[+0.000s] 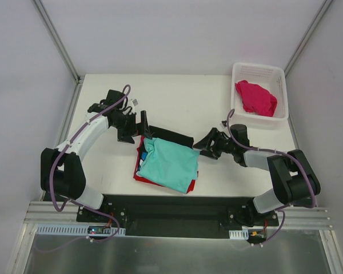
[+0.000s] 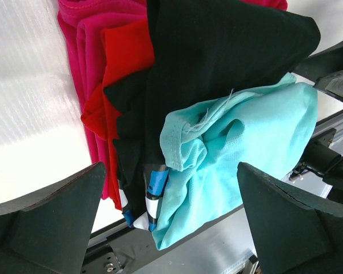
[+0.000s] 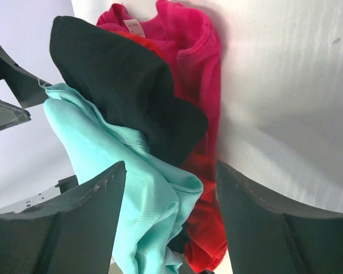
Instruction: Fold and stack the t-shirts
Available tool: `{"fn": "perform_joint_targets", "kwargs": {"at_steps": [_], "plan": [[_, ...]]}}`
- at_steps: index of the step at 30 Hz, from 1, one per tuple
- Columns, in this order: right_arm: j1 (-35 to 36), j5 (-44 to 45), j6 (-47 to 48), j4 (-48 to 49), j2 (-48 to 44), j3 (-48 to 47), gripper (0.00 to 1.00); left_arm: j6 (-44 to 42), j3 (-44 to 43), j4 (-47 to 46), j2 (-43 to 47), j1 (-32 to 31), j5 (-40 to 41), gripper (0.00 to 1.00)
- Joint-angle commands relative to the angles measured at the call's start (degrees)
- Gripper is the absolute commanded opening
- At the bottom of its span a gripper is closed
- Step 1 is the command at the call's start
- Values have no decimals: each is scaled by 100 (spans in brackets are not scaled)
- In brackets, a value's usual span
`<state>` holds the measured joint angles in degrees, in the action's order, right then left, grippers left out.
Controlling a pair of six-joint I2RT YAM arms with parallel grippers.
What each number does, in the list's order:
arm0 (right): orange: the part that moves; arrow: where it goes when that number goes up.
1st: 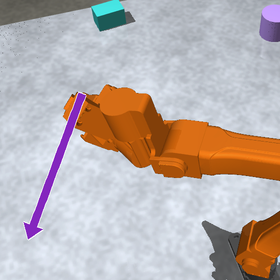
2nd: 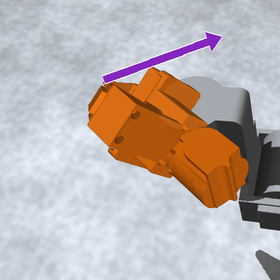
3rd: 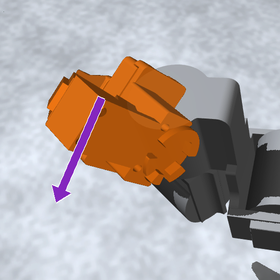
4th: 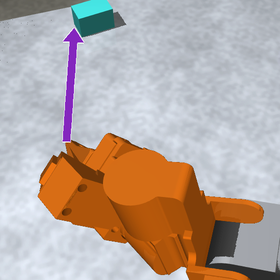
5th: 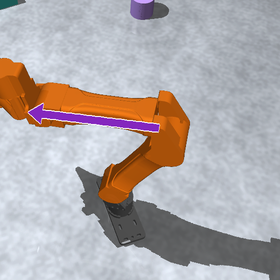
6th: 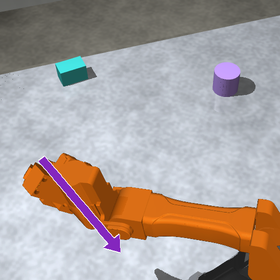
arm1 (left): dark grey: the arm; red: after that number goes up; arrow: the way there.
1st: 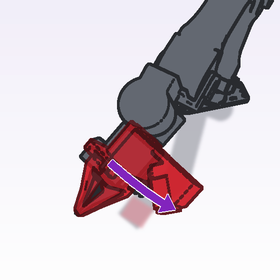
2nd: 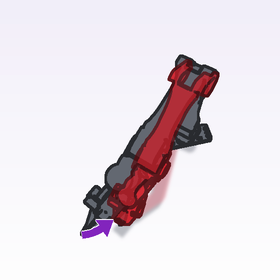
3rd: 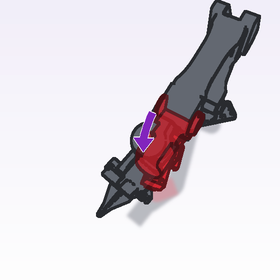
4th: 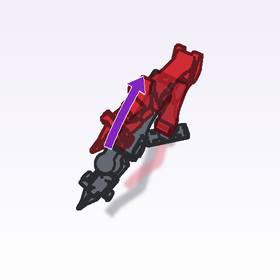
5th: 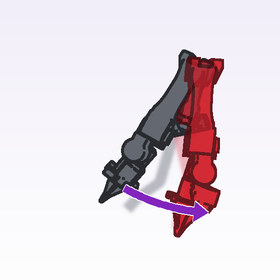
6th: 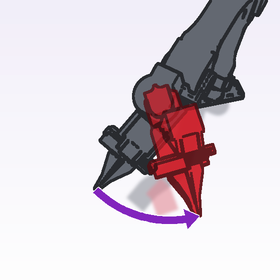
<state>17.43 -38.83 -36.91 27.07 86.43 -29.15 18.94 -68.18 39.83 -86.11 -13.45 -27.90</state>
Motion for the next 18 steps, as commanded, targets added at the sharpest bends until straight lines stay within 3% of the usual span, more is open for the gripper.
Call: {"fn": "perform_joint_targets", "kwargs": {"at_steps": [1, 11, 18], "plan": [[76, -107, -291, 510, -241, -12, 67, 13, -143, 156, 243, 9, 65, 99], [147, -81, -458, 466, -390, 286, 77, 5, -151, 200, 296, 9, 65, 99], [164, -99, -493, 466, -478, 506, 77, 22, -195, 226, 305, 9, 65, 99]]}}
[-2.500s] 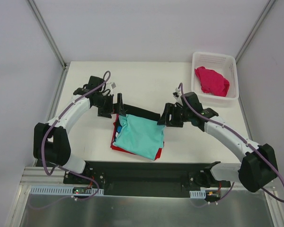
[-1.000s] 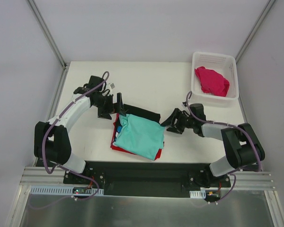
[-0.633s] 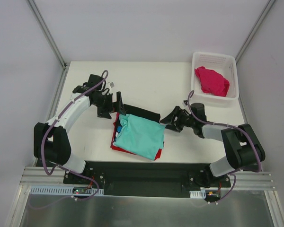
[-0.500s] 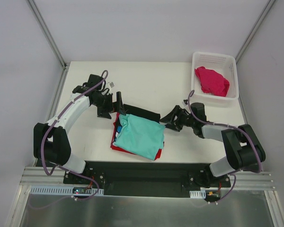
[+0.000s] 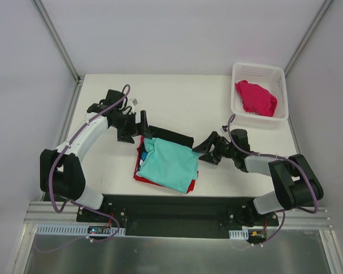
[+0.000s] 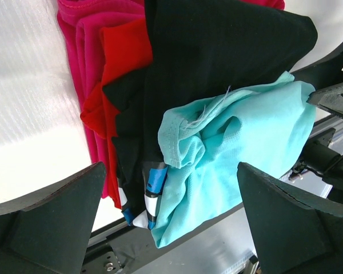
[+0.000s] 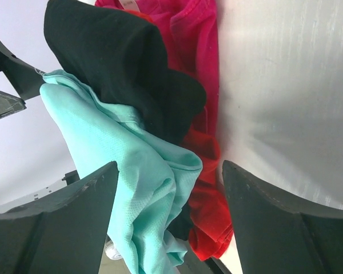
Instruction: Fold and stack the t-shirts
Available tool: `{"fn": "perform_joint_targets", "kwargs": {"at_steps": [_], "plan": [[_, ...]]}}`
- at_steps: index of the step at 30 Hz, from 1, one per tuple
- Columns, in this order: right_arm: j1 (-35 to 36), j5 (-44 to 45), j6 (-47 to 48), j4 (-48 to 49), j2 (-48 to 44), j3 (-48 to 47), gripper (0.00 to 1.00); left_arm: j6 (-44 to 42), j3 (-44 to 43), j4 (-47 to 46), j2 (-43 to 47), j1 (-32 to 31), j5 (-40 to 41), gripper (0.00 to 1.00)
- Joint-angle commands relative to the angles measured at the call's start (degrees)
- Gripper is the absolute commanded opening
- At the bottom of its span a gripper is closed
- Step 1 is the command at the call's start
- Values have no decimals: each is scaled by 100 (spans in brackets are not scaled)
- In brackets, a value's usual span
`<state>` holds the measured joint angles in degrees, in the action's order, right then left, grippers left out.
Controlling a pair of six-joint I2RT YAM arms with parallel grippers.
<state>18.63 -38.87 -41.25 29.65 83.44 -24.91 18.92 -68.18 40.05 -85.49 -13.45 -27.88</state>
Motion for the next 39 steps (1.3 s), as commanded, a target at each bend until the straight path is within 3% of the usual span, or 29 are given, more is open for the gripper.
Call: {"fn": "perform_joint_targets", "kwargs": {"at_steps": [1, 18, 27, 39], "plan": [[44, -94, -75, 225, -179, 100, 77, 24, -195, 196, 235, 9, 72, 99], [614, 117, -585, 937, 190, -40, 75, -20, -108, 196, 314, 9, 107, 99], [738, 152, -586, 1069, 313, -93, 65, -37, -99, 205, 323, 9, 125, 99], [747, 424, 20, 16, -99, -348, 63, -55, -81, 205, 340, 18, 90, 99]]}}
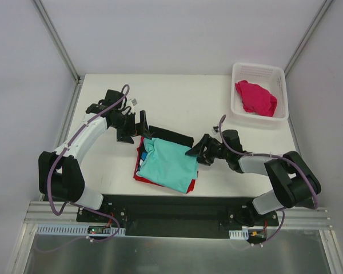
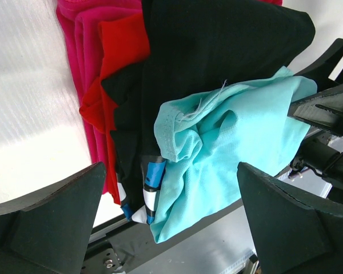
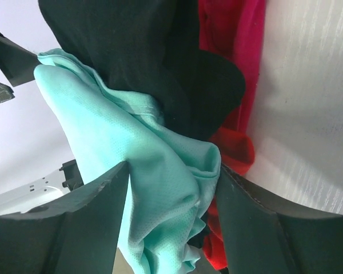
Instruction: Fold and stack the t-shirts
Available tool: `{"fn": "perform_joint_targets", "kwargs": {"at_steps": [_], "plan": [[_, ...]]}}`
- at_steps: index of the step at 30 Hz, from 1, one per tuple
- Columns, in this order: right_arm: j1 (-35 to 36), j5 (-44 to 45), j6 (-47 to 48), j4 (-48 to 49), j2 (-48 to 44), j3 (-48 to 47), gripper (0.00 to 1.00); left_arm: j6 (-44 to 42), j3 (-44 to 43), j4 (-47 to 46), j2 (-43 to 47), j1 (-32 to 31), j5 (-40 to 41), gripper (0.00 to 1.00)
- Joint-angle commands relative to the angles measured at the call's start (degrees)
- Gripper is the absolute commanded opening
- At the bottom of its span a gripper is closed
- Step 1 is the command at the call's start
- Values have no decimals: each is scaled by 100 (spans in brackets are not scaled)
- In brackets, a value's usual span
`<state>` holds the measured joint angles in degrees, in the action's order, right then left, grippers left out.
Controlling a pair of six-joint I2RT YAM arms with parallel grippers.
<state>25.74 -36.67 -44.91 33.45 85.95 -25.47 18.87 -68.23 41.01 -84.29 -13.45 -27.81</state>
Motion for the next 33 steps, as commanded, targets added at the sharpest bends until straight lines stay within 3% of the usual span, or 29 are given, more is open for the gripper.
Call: {"fn": "perform_joint_targets", "kwargs": {"at_steps": [1, 6, 12, 24, 33], "plan": [[37, 256, 456, -592, -464, -326, 63, -50, -77, 109, 211, 9, 74, 99], [54, 476, 851, -1401, -755, -572, 60, -59, -59, 109, 194, 9, 65, 99], [89, 617, 922, -1596, -791, -582, 53, -94, -42, 109, 176, 9, 57, 99], [291, 757, 1045, -1965, -834, -871, 29, -103, -24, 91, 150, 9, 4, 99], [397, 766, 1194, -2281, -633, -1284, 25, -296, 266, -531, 18, 9, -707, 99]]}}
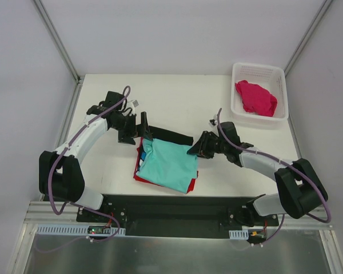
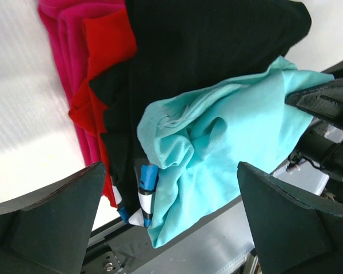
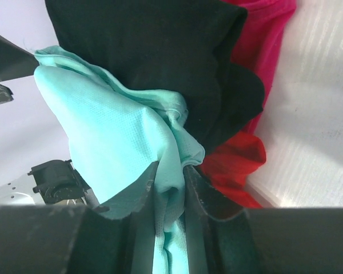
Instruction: Fold and stack the t-shirts
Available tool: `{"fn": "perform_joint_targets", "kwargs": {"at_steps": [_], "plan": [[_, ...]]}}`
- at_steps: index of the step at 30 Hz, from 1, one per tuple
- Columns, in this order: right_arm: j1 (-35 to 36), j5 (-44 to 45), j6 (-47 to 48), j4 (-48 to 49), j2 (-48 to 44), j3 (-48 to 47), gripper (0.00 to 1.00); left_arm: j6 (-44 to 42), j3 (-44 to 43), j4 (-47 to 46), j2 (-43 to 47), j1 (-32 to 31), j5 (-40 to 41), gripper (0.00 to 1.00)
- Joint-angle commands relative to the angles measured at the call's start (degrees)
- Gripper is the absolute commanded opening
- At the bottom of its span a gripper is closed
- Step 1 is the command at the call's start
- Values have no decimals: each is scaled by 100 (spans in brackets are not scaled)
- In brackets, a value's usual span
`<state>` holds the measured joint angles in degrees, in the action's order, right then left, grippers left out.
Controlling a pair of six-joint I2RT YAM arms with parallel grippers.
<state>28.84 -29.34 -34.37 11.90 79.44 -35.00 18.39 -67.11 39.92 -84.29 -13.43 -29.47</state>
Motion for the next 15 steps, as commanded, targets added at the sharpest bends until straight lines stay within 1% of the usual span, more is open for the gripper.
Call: {"fn": "perform_joint_targets", "kwargs": {"at_steps": [1, 3, 4, 5, 7, 11, 15], "plan": [[95, 34, 150, -153, 45, -419, 25, -275, 189, -546, 9, 7, -759, 99], [130, 43, 159, -197, 107, -463, 24, -371, 356, -905, -34, 7, -1120, 99], [148, 69, 167, -232, 116, -524, 24, -363, 418, -1325, -35, 7, -1261, 99], [166, 78, 159, -250, 124, -542, 25, -345, 575, -1555, -52, 16, -1628, 99], [201, 95, 176, -337, 177, -595, 24, -258, 699, -2090, -149, 7, -1807, 99], [271, 166, 229, -565, 195, -753, 25, -38, 962, -2619, -394, 7, -2158, 99], [298, 227, 308, -768, 177, -850, 25, 164, 1016, -2902, -457, 7, -2273, 99]]}}
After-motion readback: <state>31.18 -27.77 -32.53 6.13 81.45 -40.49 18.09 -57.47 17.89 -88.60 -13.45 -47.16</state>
